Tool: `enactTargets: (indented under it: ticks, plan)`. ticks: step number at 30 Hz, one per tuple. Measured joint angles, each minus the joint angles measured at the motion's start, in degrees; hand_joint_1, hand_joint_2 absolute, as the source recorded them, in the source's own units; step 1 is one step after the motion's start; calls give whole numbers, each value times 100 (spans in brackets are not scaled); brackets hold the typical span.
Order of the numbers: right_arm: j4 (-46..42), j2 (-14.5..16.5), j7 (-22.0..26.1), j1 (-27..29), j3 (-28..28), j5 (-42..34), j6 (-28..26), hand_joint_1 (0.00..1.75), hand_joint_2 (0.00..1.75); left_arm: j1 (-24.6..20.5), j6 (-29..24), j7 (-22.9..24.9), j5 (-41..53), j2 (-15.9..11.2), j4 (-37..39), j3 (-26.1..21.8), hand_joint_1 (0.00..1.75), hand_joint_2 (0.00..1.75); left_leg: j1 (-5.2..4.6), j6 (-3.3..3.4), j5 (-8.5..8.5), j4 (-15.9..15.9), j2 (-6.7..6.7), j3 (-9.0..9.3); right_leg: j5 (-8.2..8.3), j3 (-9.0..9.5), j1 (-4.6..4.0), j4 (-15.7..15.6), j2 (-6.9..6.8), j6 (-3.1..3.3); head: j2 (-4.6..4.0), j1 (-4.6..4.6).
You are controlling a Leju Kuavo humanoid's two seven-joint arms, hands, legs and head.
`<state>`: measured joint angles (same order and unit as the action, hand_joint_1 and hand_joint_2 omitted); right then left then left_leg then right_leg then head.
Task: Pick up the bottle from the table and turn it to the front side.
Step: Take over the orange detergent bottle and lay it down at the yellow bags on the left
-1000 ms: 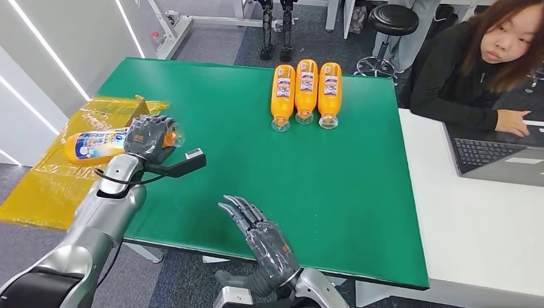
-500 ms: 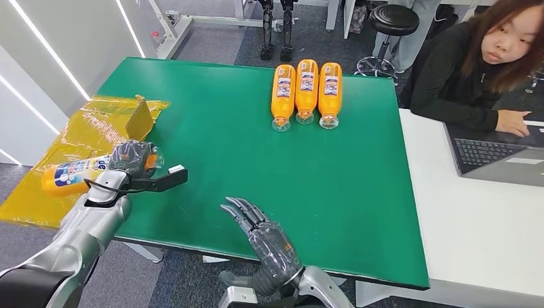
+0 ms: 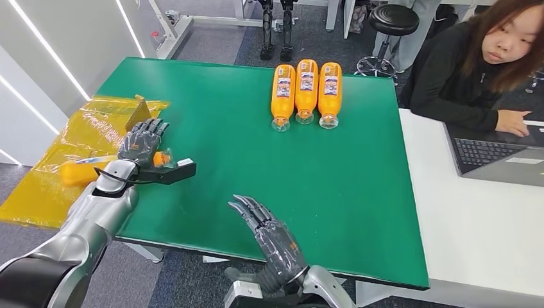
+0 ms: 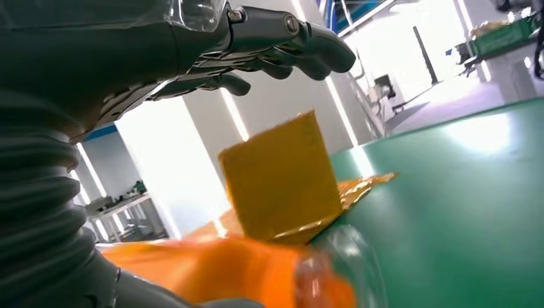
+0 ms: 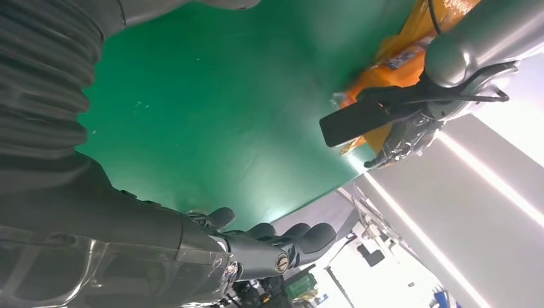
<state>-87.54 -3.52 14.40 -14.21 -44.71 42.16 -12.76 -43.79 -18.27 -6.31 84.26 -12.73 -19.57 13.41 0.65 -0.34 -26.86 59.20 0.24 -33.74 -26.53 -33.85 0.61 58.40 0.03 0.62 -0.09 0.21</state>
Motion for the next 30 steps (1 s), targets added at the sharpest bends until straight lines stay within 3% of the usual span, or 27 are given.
enactTargets:
  ticks: [5, 9, 12, 16, 22, 26, 30]
  plan:
    - [-2, -4, 1, 37, -2, 35, -49, 0, 175, -9, -453, -237, -92, 29, -32, -21, 0, 175, 1, 0, 0, 0, 0, 0, 0, 0, 0, 1, 0, 0, 0, -1]
    - [-2, -4, -13, 27, 6, 31, -112, 0, 175, 47, -719, -925, -580, 32, -377, -129, 0, 175, 1, 0, 0, -1, 0, 0, 0, 0, -1, 2, 0, 0, 0, -1]
    - [-7, -3, -24, 46, 73, 35, -193, 0, 175, 361, -636, -1623, -1529, 39, -1149, -259, 0, 175, -1, 0, 0, 0, 4, 1, 0, 0, 1, 1, 3, 0, 0, -1]
    - [-64, -2, 77, 202, 339, 24, -442, 0, 175, 1345, 244, -2455, -3787, 132, -3116, -342, 0, 175, -3, 1, -6, 0, 5, 0, -3, 0, 4, -5, 5, -2, 0, 1]
    - [-155, -5, 538, 621, 813, -211, -845, 0, 175, 2967, 2344, -3351, -7159, 498, -5797, -292, 0, 175, -5, 6, -23, 0, 9, -1, -8, 0, 7, -14, 10, -5, 0, 1]
    - [-312, -41, 670, 964, 1075, -300, -1098, 0, 175, 3685, 3246, -3397, -8355, 740, -6929, -208, 0, 175, -4, 9, -25, 0, 6, -2, -11, 1, 7, -16, 5, -9, 0, 0]
    - [-531, -87, 730, 1235, 1265, -315, -1257, 0, 175, 4055, 3771, -3398, -8858, 1006, -7482, -204, 0, 175, -2, 9, -24, -1, 4, -1, -11, 3, 6, -15, 3, -8, 0, 1]
